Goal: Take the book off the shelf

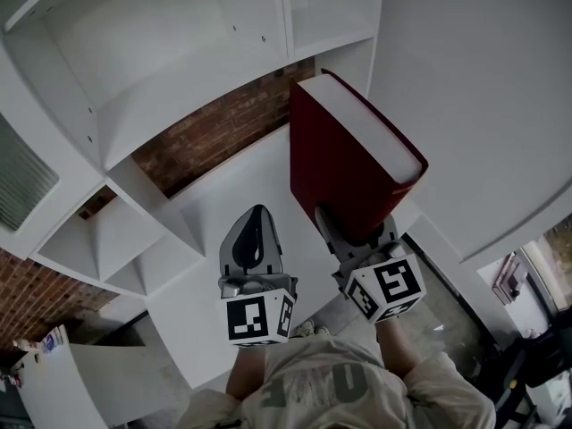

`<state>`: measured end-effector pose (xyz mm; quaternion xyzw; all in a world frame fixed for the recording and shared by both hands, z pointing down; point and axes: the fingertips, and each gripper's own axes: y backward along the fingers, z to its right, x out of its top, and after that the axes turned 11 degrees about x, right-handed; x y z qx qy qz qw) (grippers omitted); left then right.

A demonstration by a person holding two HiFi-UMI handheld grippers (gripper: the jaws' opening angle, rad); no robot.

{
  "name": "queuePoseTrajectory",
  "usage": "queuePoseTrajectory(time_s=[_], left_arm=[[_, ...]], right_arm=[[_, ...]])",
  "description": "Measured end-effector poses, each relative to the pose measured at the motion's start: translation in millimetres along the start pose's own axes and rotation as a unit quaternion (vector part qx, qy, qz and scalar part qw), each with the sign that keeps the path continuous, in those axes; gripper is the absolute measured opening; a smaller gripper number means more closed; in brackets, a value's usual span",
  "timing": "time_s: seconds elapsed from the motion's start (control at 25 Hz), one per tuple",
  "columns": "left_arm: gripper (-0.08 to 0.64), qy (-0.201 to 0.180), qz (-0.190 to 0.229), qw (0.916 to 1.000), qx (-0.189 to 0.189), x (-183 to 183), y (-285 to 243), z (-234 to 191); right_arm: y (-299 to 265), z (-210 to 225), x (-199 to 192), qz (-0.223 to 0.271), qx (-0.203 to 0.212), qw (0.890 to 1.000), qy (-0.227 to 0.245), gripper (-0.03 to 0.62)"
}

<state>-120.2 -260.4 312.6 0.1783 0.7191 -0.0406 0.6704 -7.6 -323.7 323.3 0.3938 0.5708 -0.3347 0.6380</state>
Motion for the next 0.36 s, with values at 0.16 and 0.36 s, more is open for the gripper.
queuePoseTrajectory(time_s=[0.16,0.36], left_arm=[[0.012,-0.003,-0.001,1.0000,0.002,-1.1,-0.6,-1.0],[0.012,0.000,-0.001,1.0000,-0.002,-2.5,-1.8,-1.1]], right_arm=[[-1.0,-1.1,0.3,0.000,0.001,1.000,-0.001,0.238],[-1.1,1.0,2.3,0.000,-0.006,1.000,-0.005,0.238]])
